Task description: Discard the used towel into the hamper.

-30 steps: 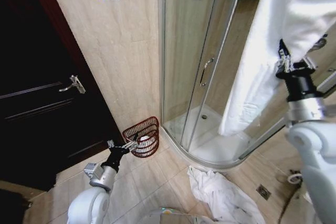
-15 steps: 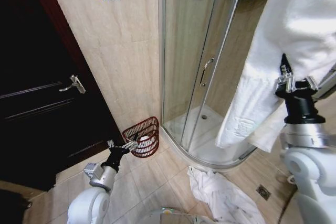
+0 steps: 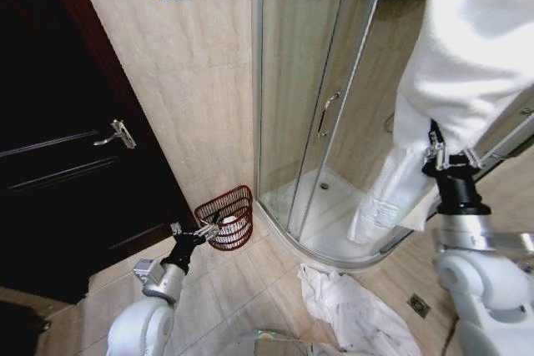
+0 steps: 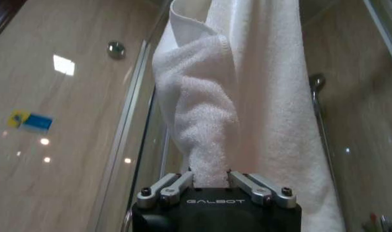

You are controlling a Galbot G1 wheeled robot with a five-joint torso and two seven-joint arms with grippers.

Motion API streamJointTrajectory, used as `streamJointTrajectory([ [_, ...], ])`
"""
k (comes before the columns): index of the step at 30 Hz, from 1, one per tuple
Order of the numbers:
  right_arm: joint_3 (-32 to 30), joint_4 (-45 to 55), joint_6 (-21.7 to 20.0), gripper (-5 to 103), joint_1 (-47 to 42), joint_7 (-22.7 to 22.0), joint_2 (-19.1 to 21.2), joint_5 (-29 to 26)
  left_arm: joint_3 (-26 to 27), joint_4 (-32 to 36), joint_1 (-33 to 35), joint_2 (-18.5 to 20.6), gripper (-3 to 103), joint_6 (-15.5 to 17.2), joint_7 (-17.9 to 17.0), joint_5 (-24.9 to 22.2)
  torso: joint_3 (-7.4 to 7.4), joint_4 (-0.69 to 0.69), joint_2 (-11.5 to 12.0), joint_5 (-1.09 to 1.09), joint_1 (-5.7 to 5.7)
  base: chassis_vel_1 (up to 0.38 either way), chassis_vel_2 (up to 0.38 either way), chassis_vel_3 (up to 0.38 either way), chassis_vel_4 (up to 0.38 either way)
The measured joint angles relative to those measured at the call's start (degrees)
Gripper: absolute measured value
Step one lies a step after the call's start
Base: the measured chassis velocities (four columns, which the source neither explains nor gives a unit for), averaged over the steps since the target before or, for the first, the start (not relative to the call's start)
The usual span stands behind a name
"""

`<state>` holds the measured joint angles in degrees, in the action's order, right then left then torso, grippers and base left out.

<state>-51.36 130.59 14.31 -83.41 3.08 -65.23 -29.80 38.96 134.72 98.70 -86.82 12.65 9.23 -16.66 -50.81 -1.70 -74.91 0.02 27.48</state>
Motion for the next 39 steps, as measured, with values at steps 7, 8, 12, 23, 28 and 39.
streamJointTrajectory([
  [7,1.7,-0.4,6.1,11,-5.2,2.4,-3.5,4.2,0.0,0.0,0.0,0.0,100,0.0,0.0,0.0,0.0,-0.01,0.0,-0.02,0.0,0.0,0.0,0.0,0.0],
  [8,2.0,-0.6,7.0,11,-5.8,2.4,-3.9,4.8,0.0,0.0,0.0,0.0,100,0.0,0.0,0.0,0.0,-0.01,0.0,-0.02,0.0,0.0,0.0,0.0,0.0],
  [12,3.1,0.1,9.2,11,-7.3,3.3,-4.8,5.4,0.0,0.0,0.0,0.0,100,0.0,0.0,0.0,0.0,0.0,0.0,0.0,0.0,0.0,0.0,0.0,0.0],
  [23,2.4,9.4,7.2,11,-7.6,0.9,-4.9,5.8,0.0,0.0,0.0,0.0,100,0.0,0.0,0.0,0.0,-0.01,0.0,-0.02,0.0,0.0,0.0,0.0,0.0],
  [28,0.4,12.7,4.0,11,-8.0,-2.8,-4.3,5.5,0.0,0.0,0.0,0.0,100,0.0,0.0,0.0,0.01,0.02,0.0,-0.07,-0.01,0.0,0.0,0.0,0.0],
  [39,-3.3,12.9,-1.5,11,-5.6,-6.8,-1.7,1.0,0.0,0.0,0.0,0.0,100,0.0,0.0,0.0,0.0,0.0,0.0,-0.01,-0.01,0.0,0.0,0.0,0.0],
])
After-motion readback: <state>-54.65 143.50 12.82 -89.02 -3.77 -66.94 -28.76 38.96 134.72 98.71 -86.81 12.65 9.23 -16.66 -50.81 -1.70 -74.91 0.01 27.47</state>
